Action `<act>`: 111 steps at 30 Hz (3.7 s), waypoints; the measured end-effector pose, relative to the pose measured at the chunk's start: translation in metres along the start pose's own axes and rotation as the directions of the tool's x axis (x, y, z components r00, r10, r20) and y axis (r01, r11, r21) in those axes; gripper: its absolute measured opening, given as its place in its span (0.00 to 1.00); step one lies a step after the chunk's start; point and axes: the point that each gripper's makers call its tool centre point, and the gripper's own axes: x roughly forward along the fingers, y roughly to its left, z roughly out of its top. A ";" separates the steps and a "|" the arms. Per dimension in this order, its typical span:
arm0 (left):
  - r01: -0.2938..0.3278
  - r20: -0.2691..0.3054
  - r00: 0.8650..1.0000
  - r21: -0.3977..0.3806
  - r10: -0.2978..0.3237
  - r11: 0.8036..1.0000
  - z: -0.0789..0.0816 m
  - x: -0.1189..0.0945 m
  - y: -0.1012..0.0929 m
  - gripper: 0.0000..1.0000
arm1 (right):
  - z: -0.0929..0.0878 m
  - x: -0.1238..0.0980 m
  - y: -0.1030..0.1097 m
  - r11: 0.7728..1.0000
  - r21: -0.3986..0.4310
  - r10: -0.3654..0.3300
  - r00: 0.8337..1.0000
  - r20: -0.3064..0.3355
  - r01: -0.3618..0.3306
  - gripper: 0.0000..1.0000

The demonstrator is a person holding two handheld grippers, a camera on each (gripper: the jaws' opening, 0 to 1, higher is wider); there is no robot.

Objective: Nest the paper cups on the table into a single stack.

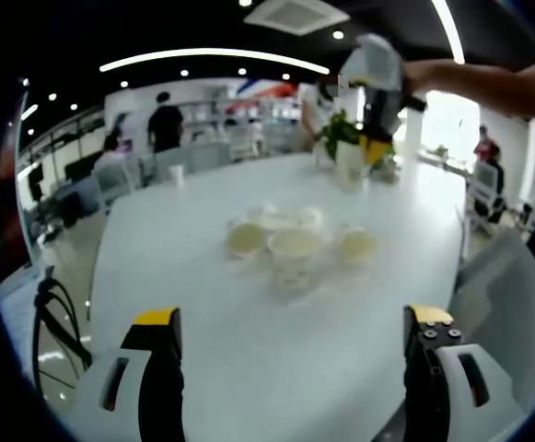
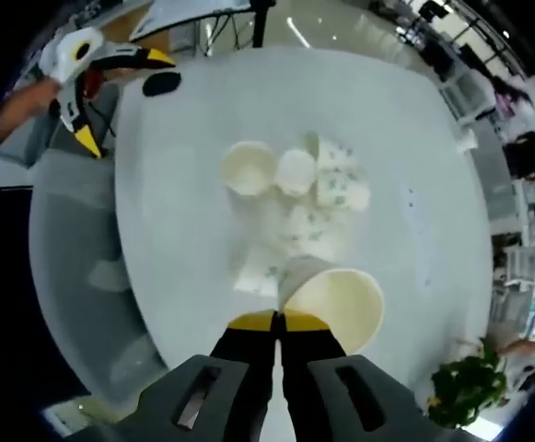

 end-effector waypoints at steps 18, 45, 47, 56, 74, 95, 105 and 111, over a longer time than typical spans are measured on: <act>0.018 -0.019 1.000 0.013 -0.018 1.000 -0.006 0.004 -0.003 0.98 | 0.014 -0.004 0.036 0.998 -0.058 0.018 1.000 0.001 -0.018 0.00; 0.024 -0.030 0.999 0.009 -0.024 1.000 -0.013 0.008 -0.004 0.98 | 0.011 -0.002 0.092 0.981 -0.179 0.072 0.996 -0.050 -0.080 0.00; 0.024 -0.030 0.999 0.008 -0.024 1.000 -0.013 0.009 -0.004 0.98 | 0.010 -0.002 0.094 0.979 -0.183 0.075 0.996 -0.058 -0.084 0.00; 0.022 -0.029 0.999 0.002 -0.022 1.000 -0.016 0.008 -0.005 0.98 | 0.009 0.000 0.100 0.977 -0.187 0.089 0.993 -0.077 -0.102 0.00; 0.020 -0.024 0.999 -0.009 -0.020 1.000 -0.019 0.008 -0.008 0.98 | 0.005 0.038 0.124 0.980 -0.145 0.125 0.988 -0.091 -0.138 0.00; 0.027 -0.028 0.999 -0.011 -0.027 1.000 -0.025 0.009 -0.011 0.98 | -0.001 0.078 0.149 0.981 -0.113 0.150 0.984 -0.097 -0.160 0.00; 0.025 -0.031 0.999 -0.012 -0.026 1.000 -0.025 0.008 -0.009 0.98 | 0.000 0.090 0.152 0.981 -0.100 0.154 0.982 -0.108 -0.165 0.00; 0.028 -0.034 0.999 -0.015 -0.028 1.000 -0.026 0.008 -0.010 0.98 | -0.001 0.098 0.158 0.980 -0.107 0.156 0.981 -0.117 -0.168 0.00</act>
